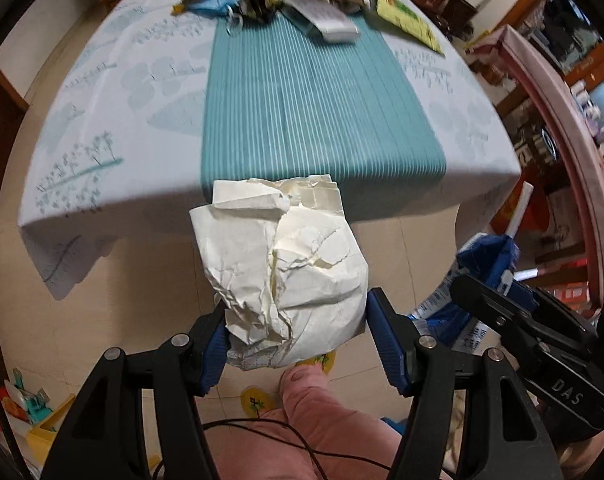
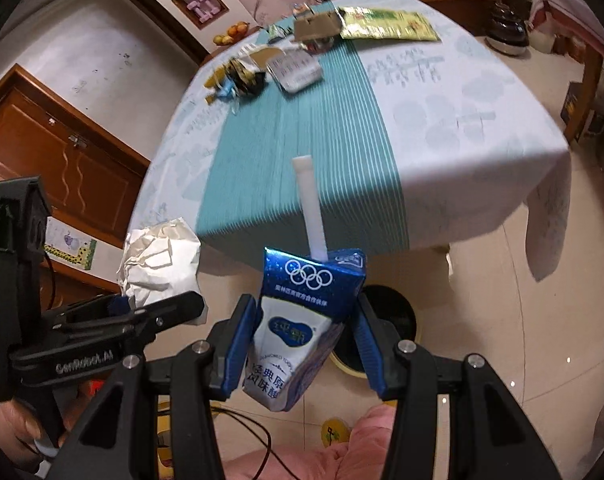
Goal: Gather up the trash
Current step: 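Carry the carton and paper down over the black trash bin, then open both tools to drop the carton and paper into the bin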
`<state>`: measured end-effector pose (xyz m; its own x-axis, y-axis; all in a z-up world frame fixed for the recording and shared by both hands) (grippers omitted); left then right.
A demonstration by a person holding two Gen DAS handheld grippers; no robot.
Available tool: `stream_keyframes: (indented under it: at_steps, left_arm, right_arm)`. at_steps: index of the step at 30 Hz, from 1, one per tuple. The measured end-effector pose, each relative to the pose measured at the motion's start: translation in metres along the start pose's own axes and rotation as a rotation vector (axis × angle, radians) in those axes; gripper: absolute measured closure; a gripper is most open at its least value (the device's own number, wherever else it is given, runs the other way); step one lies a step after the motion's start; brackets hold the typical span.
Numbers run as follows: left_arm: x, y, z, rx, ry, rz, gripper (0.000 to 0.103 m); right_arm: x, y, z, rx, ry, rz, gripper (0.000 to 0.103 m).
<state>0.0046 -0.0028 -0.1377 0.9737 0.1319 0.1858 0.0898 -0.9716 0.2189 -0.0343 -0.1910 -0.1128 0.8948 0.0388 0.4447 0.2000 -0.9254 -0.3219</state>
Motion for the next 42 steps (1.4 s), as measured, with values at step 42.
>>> stream_keyframes:
  at_steps: [42]
  left_arm:
    - [-0.033,-0.041,0.191,-0.016,-0.037,0.031,0.01]
  right_arm:
    - [-0.108,0.074,0.194,-0.109,-0.028,0.203,0.031]
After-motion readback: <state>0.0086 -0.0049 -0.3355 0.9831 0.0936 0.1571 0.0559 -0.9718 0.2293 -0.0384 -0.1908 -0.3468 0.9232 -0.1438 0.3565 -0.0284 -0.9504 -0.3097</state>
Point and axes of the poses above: each gripper's, at about its wrist camera, not at the fingertips, and z roughly the way its jaws point, y to its right, x to its top, the point moved 1 cm from there along z, roughly the way its jaws point, and after that the axes turned 13 degrees about -z, right-handed, at the moved point
